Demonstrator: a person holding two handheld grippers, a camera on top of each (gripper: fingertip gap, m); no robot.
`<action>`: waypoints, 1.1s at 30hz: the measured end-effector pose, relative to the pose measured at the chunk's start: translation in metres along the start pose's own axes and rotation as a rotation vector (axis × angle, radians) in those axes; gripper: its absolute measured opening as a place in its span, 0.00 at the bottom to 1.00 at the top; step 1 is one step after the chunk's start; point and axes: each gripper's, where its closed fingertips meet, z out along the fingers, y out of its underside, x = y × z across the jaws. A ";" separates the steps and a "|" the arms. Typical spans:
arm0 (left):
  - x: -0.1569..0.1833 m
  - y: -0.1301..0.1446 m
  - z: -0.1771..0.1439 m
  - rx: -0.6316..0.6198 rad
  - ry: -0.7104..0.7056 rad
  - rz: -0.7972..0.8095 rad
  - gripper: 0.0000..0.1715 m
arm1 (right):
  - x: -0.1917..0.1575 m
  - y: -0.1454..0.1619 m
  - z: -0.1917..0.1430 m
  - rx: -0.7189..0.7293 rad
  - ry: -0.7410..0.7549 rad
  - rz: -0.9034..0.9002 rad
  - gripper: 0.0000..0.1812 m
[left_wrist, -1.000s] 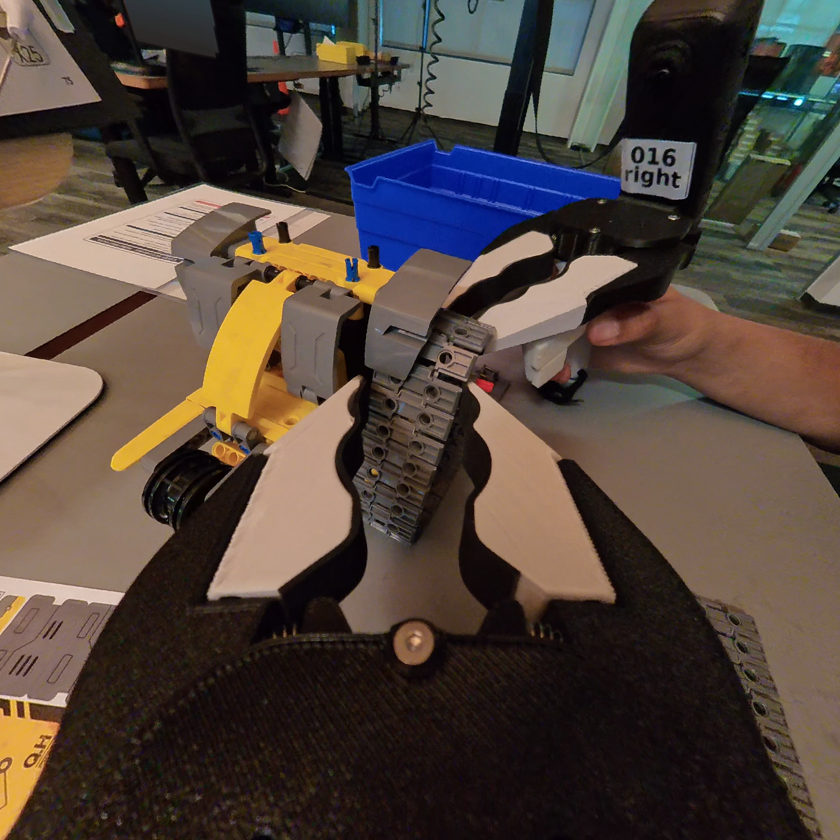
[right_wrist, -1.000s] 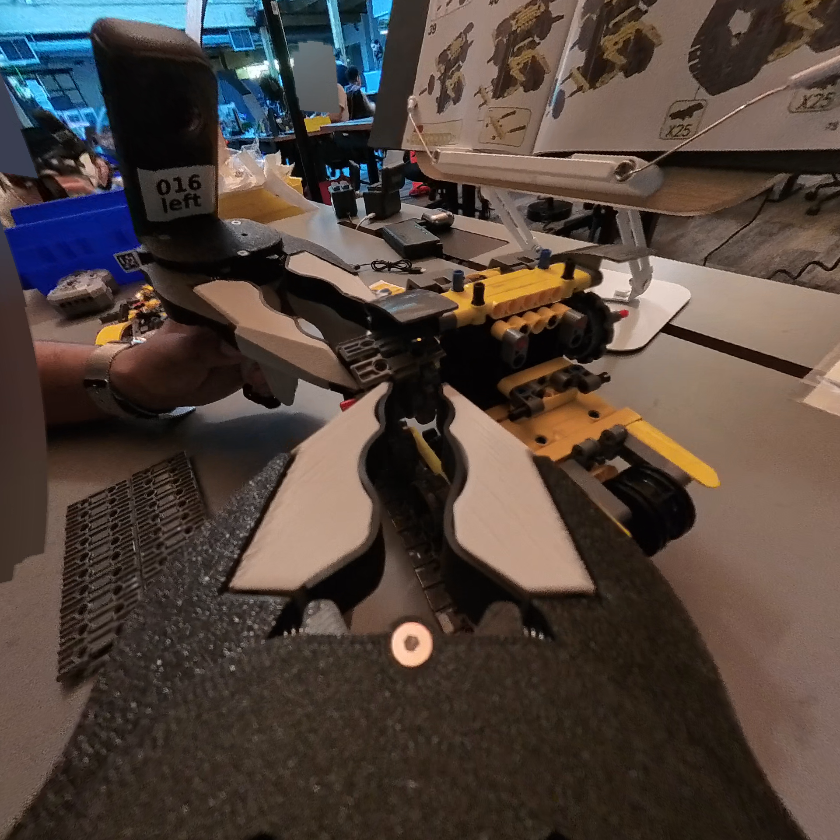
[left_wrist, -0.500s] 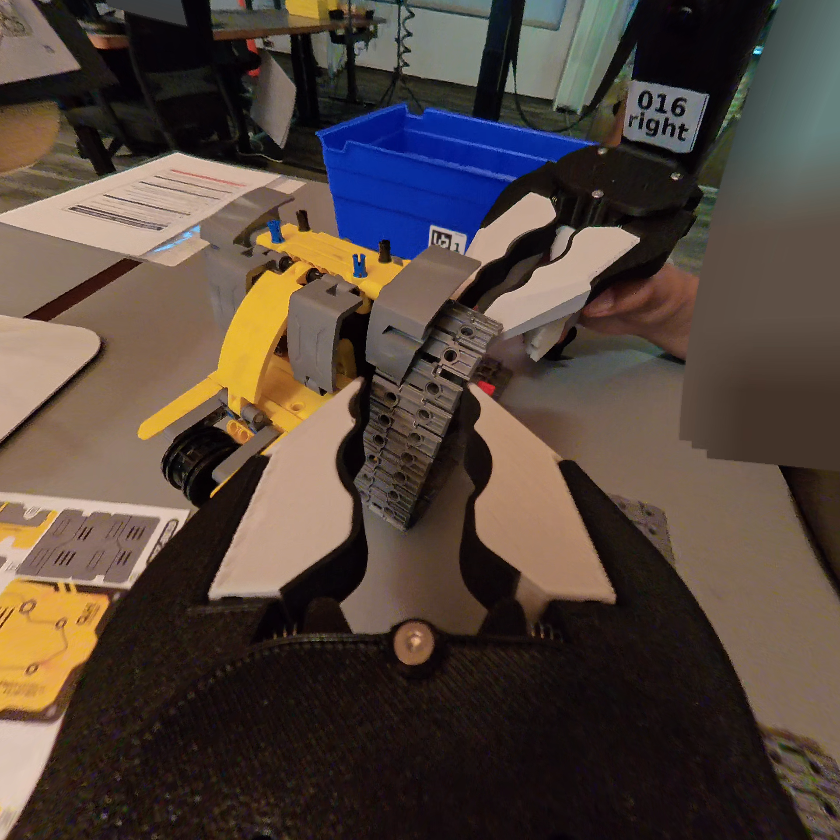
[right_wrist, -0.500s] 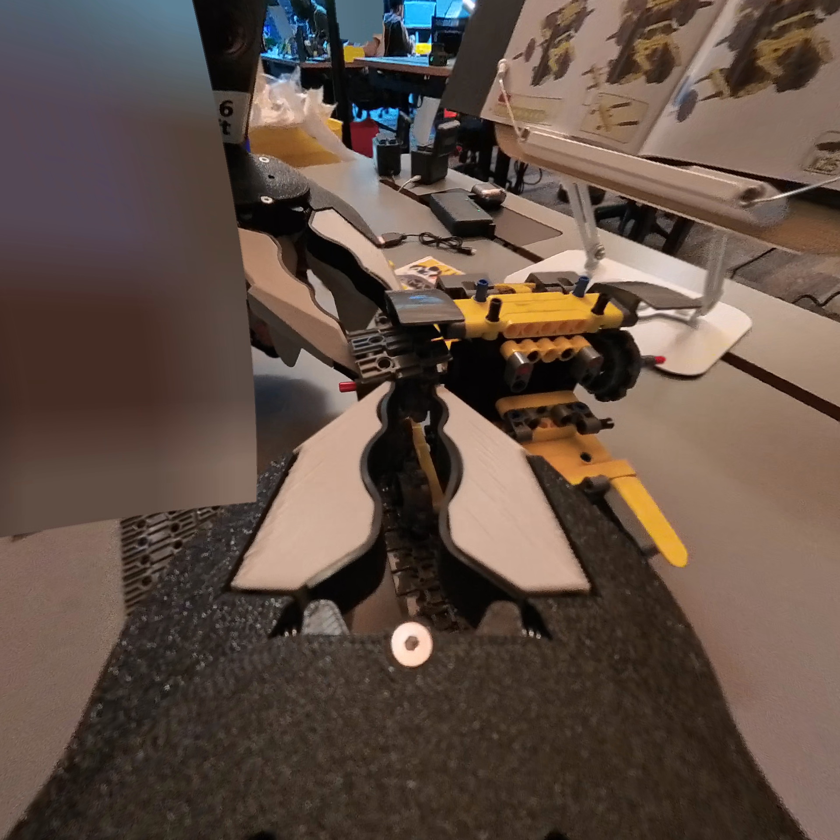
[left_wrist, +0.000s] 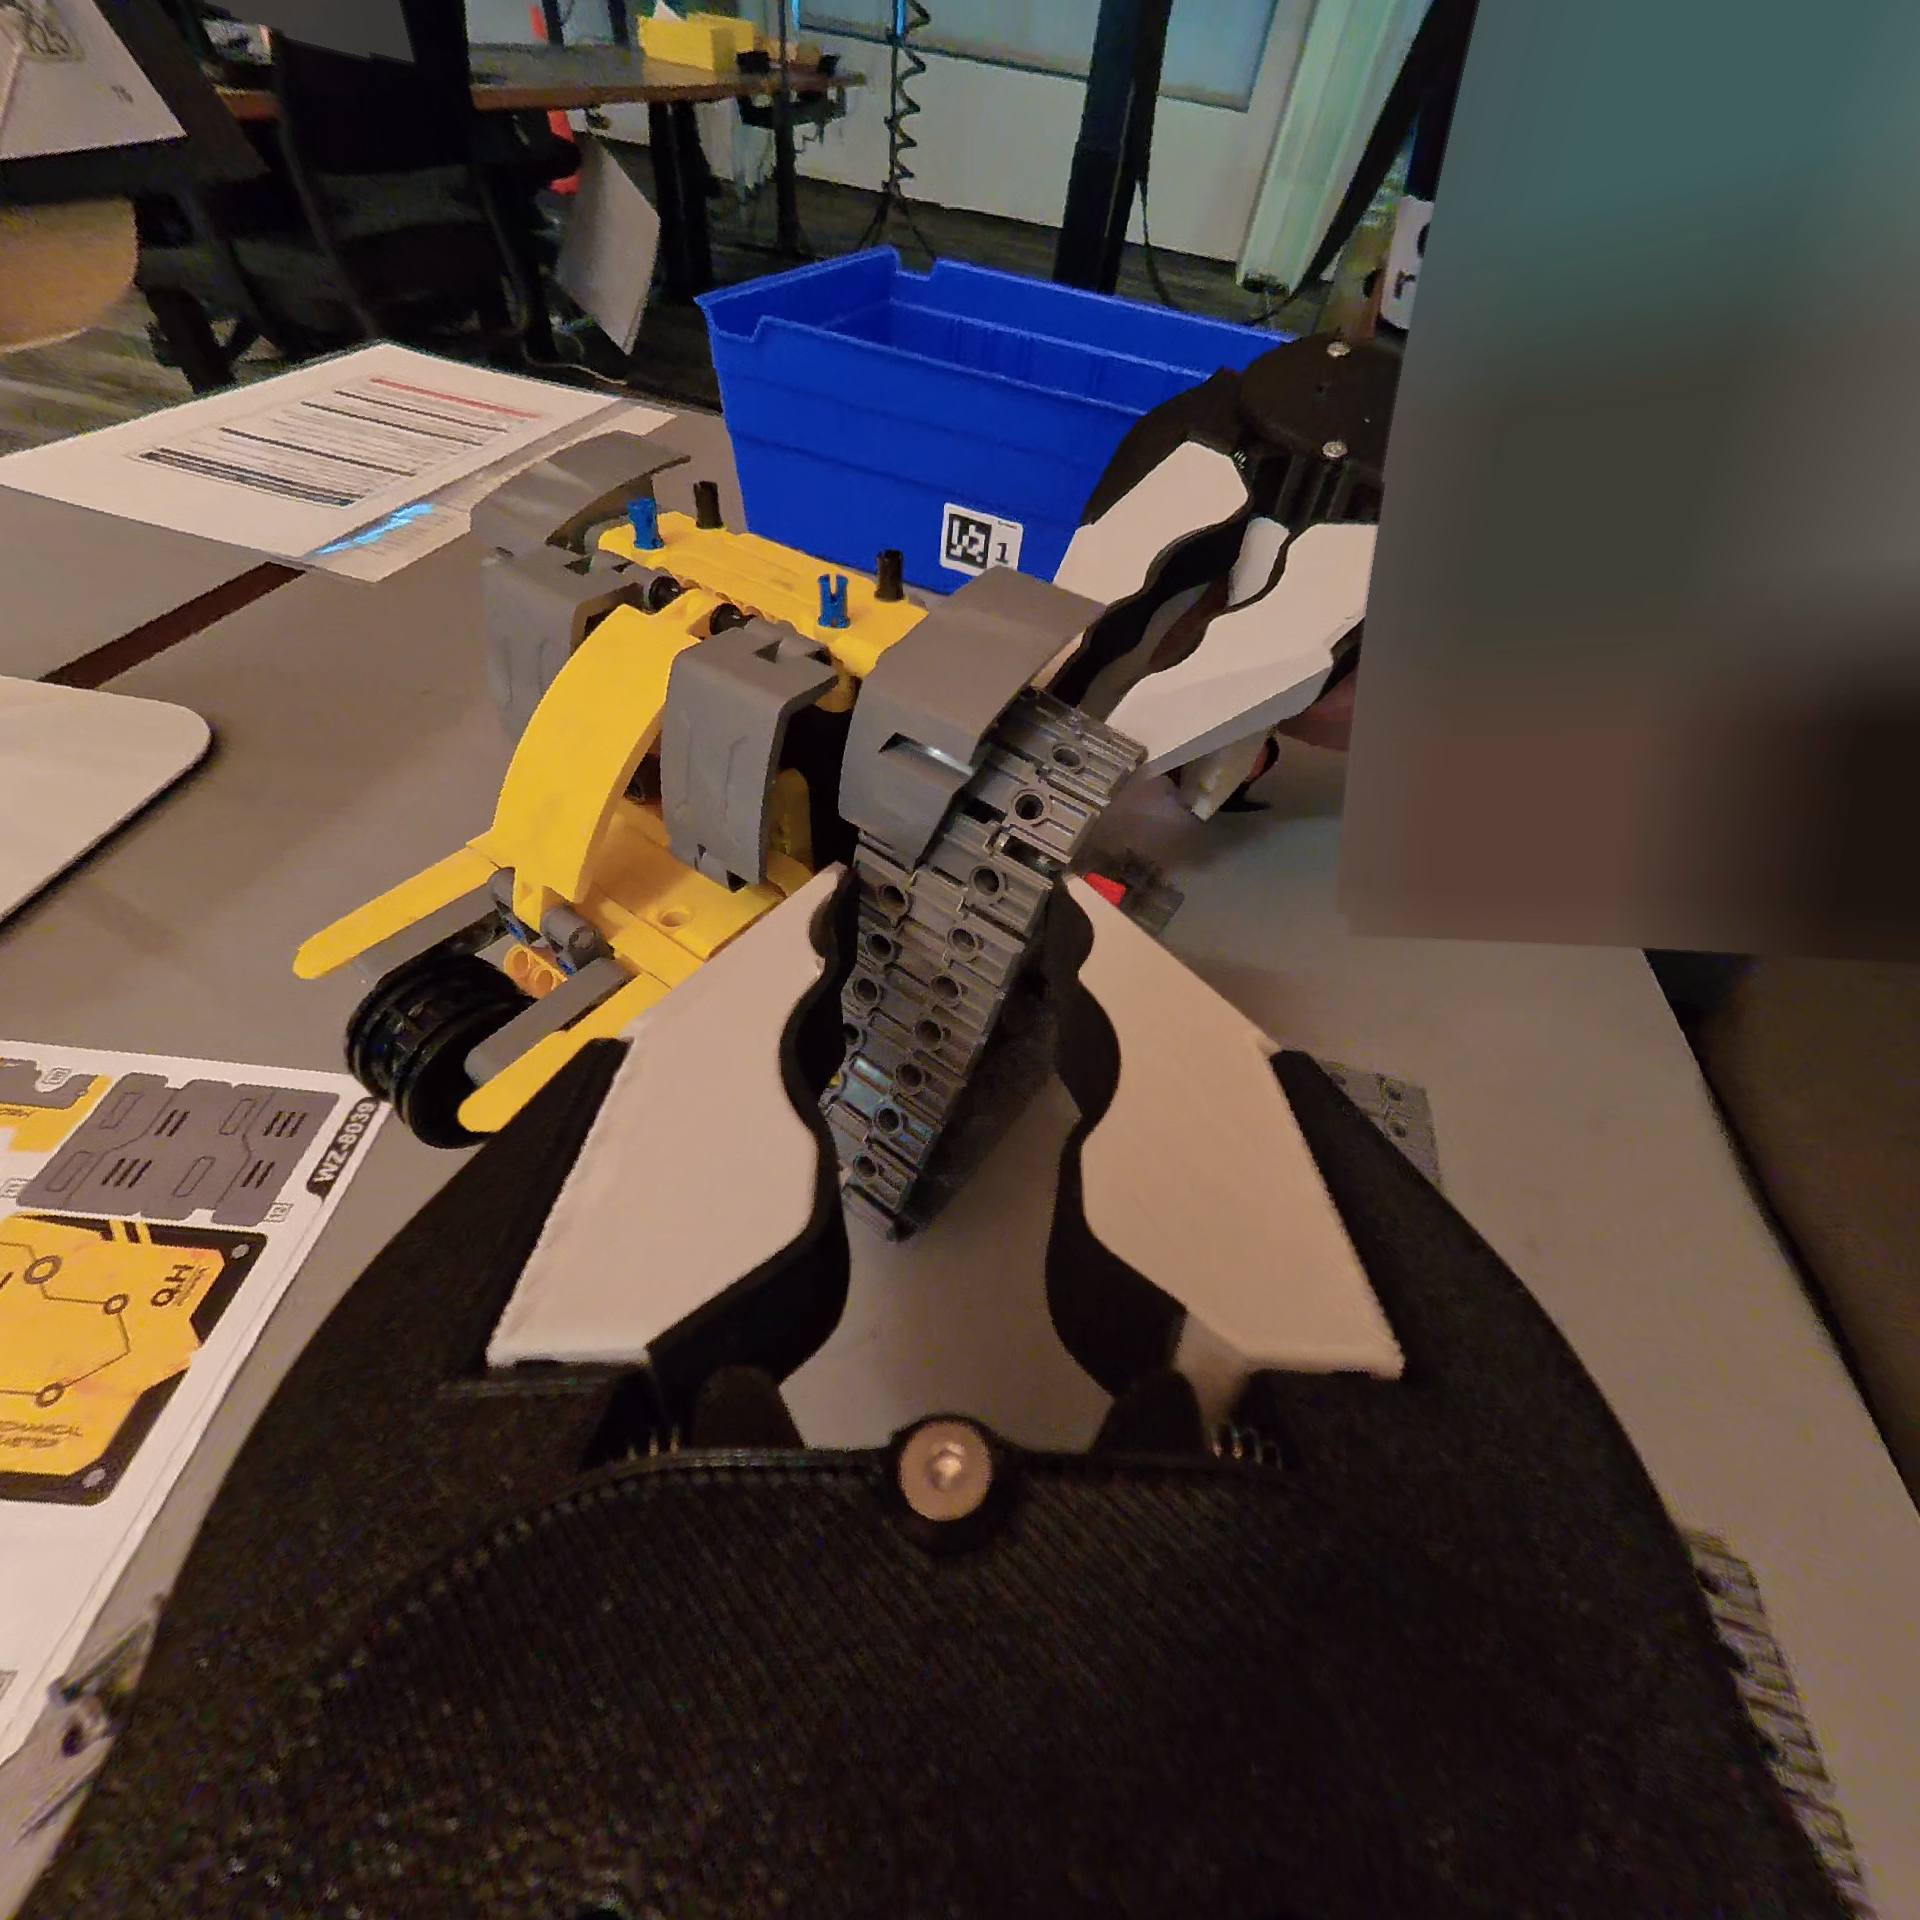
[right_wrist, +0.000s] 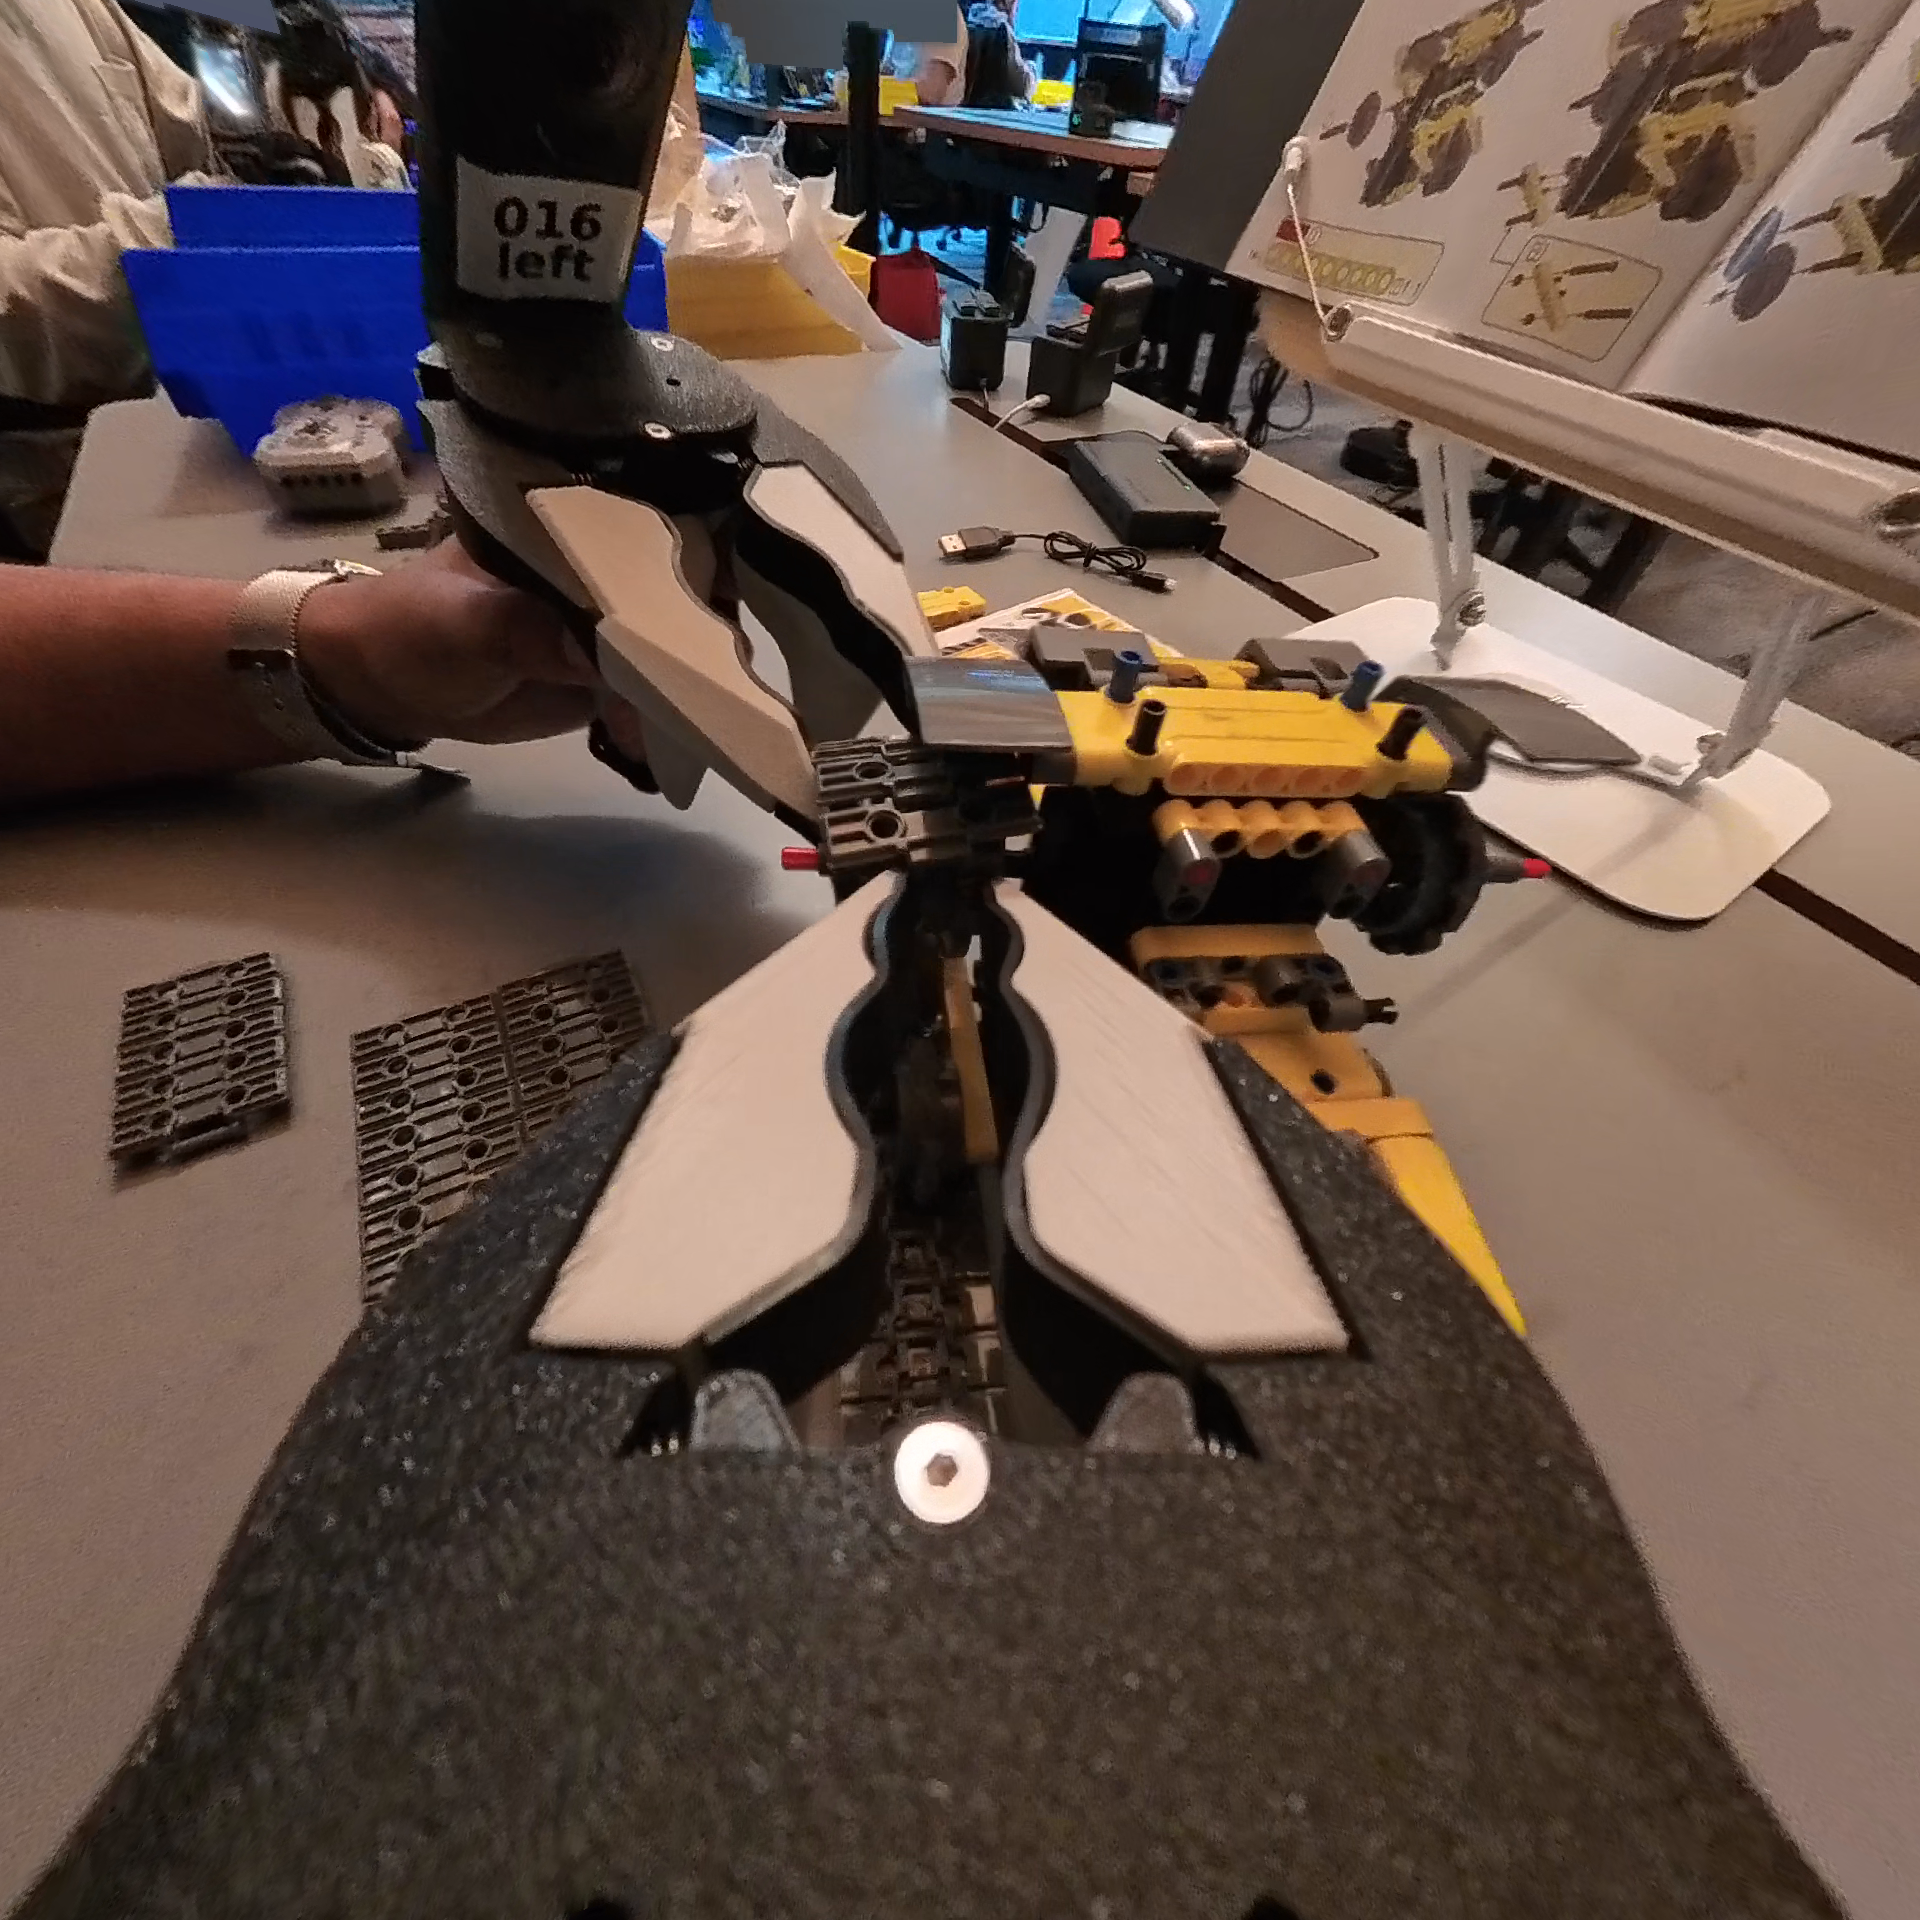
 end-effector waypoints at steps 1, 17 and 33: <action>0.001 0.000 0.001 0.001 0.007 -0.010 0.19 | 0.000 0.000 -0.001 0.003 -0.009 0.009 0.07; 0.002 -0.010 -0.002 0.107 0.164 -0.193 0.12 | 0.001 0.003 -0.001 -0.017 -0.002 -0.029 0.03; 0.002 -0.012 0.004 0.067 0.039 -0.093 0.12 | 0.004 0.004 -0.003 -0.035 0.018 -0.065 0.02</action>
